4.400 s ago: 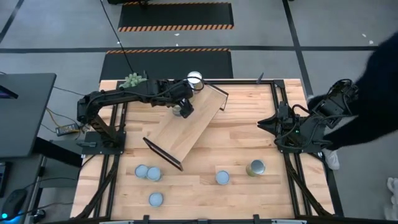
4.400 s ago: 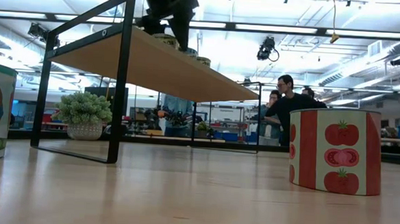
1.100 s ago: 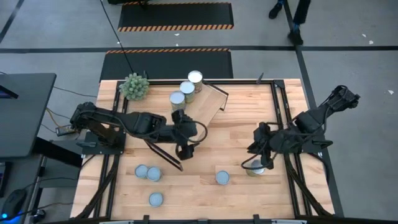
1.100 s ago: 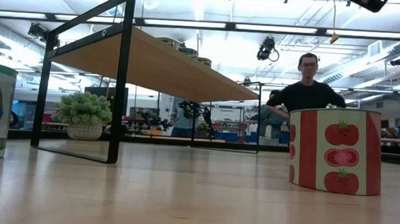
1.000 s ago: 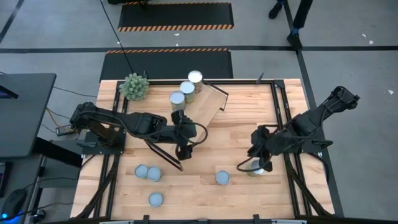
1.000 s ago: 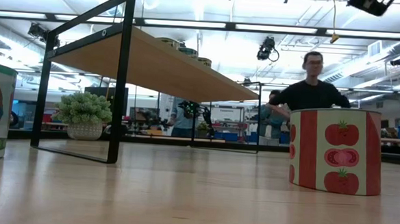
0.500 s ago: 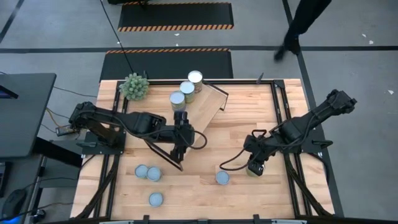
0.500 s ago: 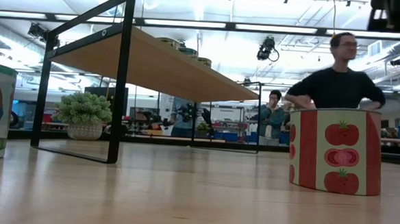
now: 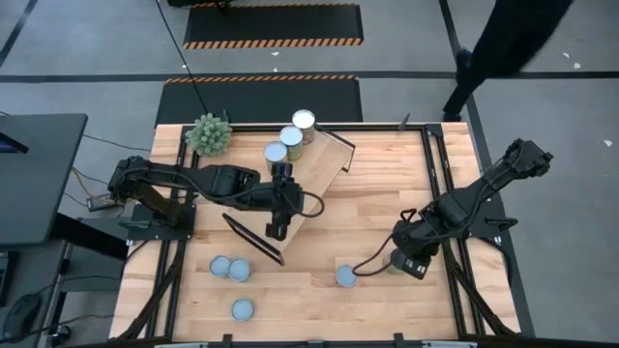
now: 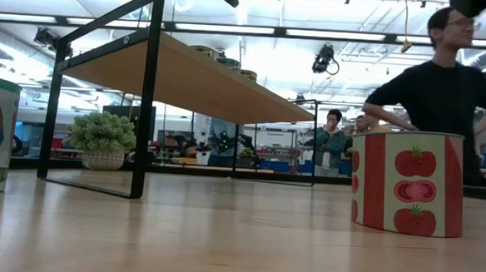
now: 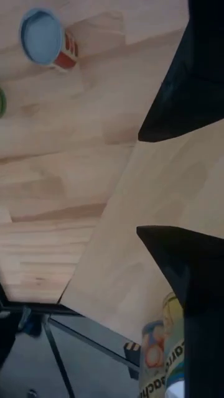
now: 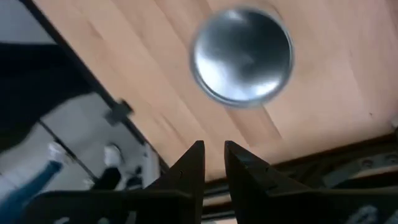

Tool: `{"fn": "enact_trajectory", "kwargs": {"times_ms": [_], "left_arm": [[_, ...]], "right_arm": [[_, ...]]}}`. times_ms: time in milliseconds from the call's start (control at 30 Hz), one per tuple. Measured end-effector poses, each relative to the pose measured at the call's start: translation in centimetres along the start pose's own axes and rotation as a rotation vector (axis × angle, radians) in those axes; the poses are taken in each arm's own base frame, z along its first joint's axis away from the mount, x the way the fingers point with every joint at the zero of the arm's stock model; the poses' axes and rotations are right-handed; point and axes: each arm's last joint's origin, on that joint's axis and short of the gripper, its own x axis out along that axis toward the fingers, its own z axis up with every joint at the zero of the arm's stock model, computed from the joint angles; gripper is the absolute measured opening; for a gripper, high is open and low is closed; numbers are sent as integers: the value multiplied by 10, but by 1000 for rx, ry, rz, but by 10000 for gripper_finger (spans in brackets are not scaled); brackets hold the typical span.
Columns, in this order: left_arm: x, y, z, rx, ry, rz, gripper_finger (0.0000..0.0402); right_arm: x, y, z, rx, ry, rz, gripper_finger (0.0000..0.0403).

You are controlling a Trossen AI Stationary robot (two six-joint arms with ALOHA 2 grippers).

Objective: Pick and place cans onto a shelf
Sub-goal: Put the canned oranges on the shelf

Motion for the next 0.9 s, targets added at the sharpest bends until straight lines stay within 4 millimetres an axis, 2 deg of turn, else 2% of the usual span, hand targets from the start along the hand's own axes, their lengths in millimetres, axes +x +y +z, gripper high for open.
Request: {"fn": "enact_trajectory", "kwargs": {"times_ms": [233,400,667,900], "left_arm": [[-12,5,-2,-19,-19,0,223],[-21,8,-5,-24,-18,17,222],[-40,16,-14,-35,-21,22,221],[-41,20,-16,-42,-13,-5,221]], "right_arm": [[33,-14,-6,-50,40,-68,75],[51,-20,-3,-58,13,-59,88],[66,-24,5,-65,-133,-40,103],[74,-29,20,-73,-275,-45,103]]}}
